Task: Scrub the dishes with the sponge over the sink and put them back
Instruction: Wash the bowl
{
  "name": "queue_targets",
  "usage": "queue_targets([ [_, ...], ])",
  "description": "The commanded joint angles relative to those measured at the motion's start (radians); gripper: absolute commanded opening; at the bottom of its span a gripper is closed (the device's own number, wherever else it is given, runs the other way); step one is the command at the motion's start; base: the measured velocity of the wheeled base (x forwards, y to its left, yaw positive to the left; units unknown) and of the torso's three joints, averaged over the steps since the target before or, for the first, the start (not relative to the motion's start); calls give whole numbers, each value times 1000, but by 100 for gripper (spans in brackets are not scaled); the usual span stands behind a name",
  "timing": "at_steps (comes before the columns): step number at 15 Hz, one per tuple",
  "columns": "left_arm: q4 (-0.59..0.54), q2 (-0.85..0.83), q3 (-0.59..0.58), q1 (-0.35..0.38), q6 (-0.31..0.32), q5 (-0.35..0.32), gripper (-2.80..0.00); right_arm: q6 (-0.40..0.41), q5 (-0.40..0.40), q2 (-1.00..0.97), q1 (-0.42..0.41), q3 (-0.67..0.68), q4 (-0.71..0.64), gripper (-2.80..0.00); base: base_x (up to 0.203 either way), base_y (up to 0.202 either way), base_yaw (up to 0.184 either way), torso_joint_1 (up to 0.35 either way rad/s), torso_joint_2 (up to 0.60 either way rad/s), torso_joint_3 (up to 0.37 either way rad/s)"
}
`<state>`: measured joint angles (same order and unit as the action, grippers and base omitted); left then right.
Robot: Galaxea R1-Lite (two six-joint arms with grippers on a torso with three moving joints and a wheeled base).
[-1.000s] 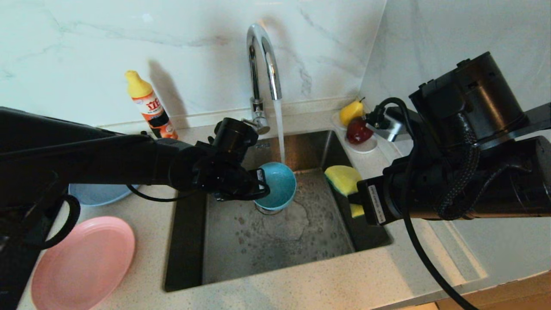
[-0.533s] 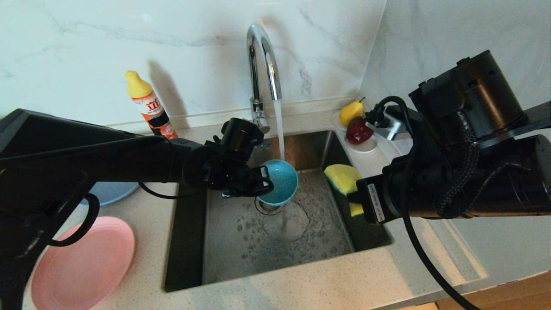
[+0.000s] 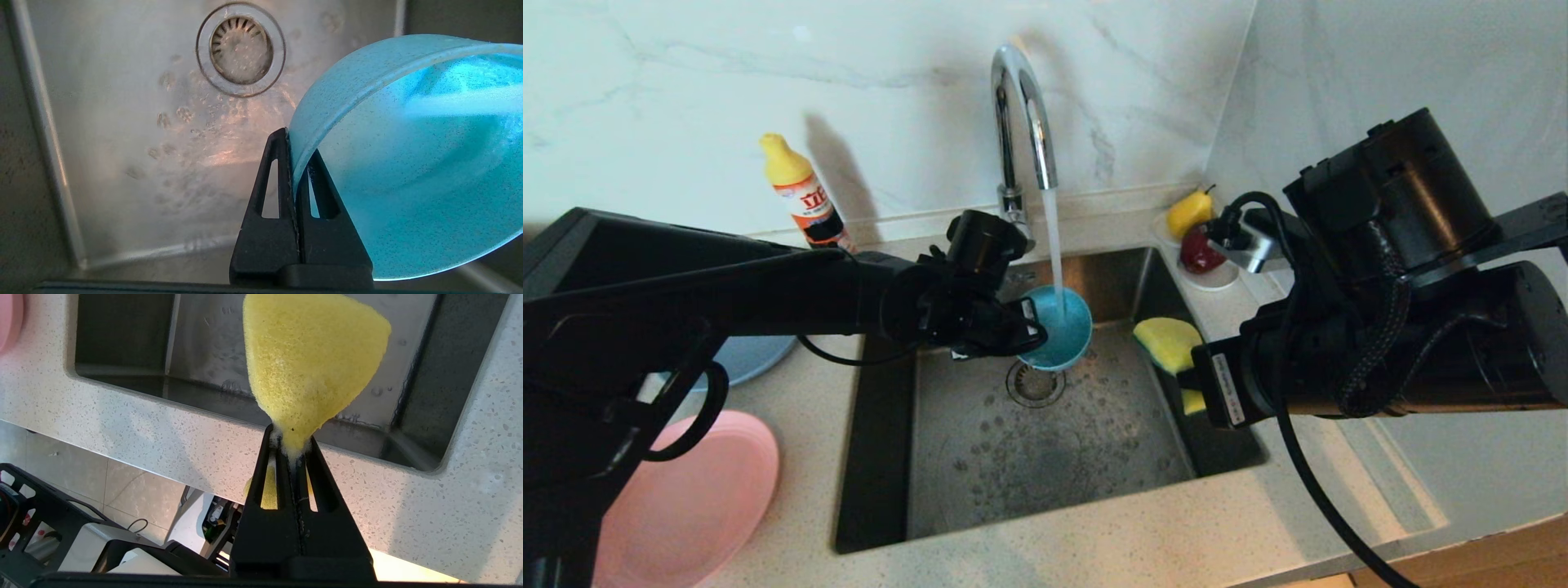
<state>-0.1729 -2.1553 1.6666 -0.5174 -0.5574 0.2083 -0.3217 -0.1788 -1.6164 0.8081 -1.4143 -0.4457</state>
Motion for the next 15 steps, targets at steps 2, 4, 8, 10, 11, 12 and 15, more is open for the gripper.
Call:
queue_targets([
  [2,-13,-7,27,5,-10,2,-280,-2,-2,1,0,0,-2,-280,0,0,0,0,0,0],
  [4,-13,-8,24,5,-11,2,-280,-2,-1,4,-3,0,-2,-280,0,0,0,0,0,0],
  [8,-16,-5,22,4,-16,2,-280,-2,-1,10,-7,1,-2,-280,0,0,0,0,0,0],
  [10,-16,-3,15,4,-17,2,-280,-2,-1,12,-9,3,-2,-280,0,0,0,0,0,0],
  [11,-16,-3,13,4,-18,2,-280,-2,-1,13,-7,3,-2,-280,0,0,0,0,0,0],
  [12,-16,-3,13,5,-18,2,-280,-2,-1,13,-8,3,-2,-280,0,0,0,0,0,0],
  [15,-21,-8,13,4,-18,2,-280,-2,-1,15,-13,6,-2,-280,0,0,0,0,0,0],
])
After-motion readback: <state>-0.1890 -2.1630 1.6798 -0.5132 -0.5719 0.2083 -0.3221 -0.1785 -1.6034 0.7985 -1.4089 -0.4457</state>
